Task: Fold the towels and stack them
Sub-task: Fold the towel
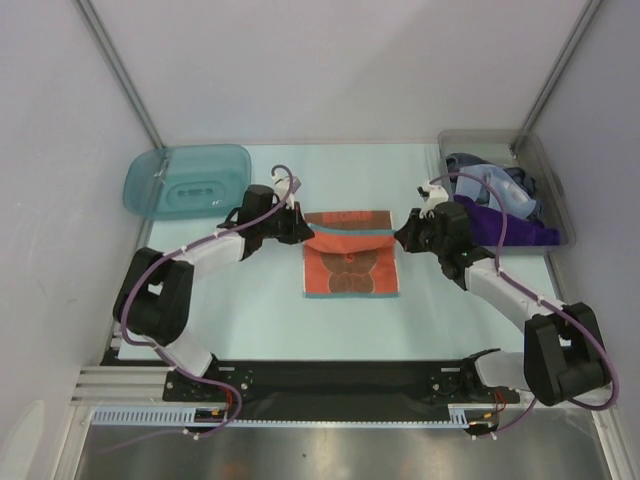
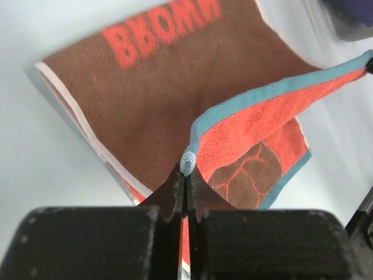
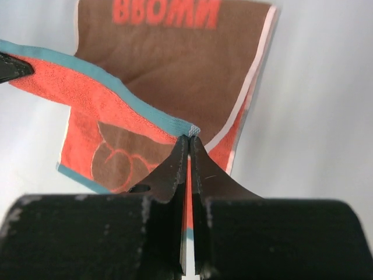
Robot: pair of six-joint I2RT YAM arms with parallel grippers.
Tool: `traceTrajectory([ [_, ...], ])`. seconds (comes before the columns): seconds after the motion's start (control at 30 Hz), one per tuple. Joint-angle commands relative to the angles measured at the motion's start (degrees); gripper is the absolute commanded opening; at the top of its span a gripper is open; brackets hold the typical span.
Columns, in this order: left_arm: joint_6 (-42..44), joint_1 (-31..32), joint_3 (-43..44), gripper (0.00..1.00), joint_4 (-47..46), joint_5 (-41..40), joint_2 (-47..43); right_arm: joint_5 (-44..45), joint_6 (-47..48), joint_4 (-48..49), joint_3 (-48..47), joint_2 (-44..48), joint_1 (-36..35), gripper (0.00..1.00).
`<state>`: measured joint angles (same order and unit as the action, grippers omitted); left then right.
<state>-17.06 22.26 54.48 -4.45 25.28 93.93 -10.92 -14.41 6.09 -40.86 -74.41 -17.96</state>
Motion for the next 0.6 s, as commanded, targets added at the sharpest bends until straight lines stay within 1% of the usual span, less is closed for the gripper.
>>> traceTrajectory([
  [0.0,-0.34,1.20,-1.91,0.00,-2.67,-1.72,-4.01,1.16,-1.58,-1.07,0.78,3.48,-0.59,0.00],
  [0.13,-1.13,1.64,-5.69,0.01,-3.64,-2.34,-6.65,2.30,-2.11,-2.83,2.62,4.89,-2.26,0.00],
  [0.17,-1.31,1.73,-6.22,0.02,-3.81,-2.34,-7.00,2.65,-2.80,-3.36,3.76,5.24,-2.43,0.00],
  [0.3,-1.40,3.40,-8.16,0.15,-3.38,-3.65,-8.06,2.92,-4.48,-3.80,7.10,7.00,-2.96,0.00],
  [0.37,-1.75,4.37,-9.56,0.18,-3.20,-4.18,-8.59,2.83,-5.27,-4.41,8.25,7.70,-2.96,0.00],
  [0.4,-2.01,4.72,-10.09,0.23,-3.11,-4.71,-9.02,1.96,-6.14,-4.77,9.04,7.79,-3.14,0.00],
  [0.47,-3.24,6.03,-11.85,0.27,-3.20,-5.50,-9.55,1.51,-6.41,-5.90,9.83,8.49,-3.92,0.00],
  [0.5,-3.33,6.74,-12.46,0.32,-2.33,-7.59,-10.34,2.38,-6.85,-7.56,10.53,8.84,-4.36,0.01],
  [0.57,-3.51,8.67,-13.78,0.33,-0.74,-10.59,-11.31,4.06,-7.64,-10.29,10.89,10.24,-5.42,0.11],
])
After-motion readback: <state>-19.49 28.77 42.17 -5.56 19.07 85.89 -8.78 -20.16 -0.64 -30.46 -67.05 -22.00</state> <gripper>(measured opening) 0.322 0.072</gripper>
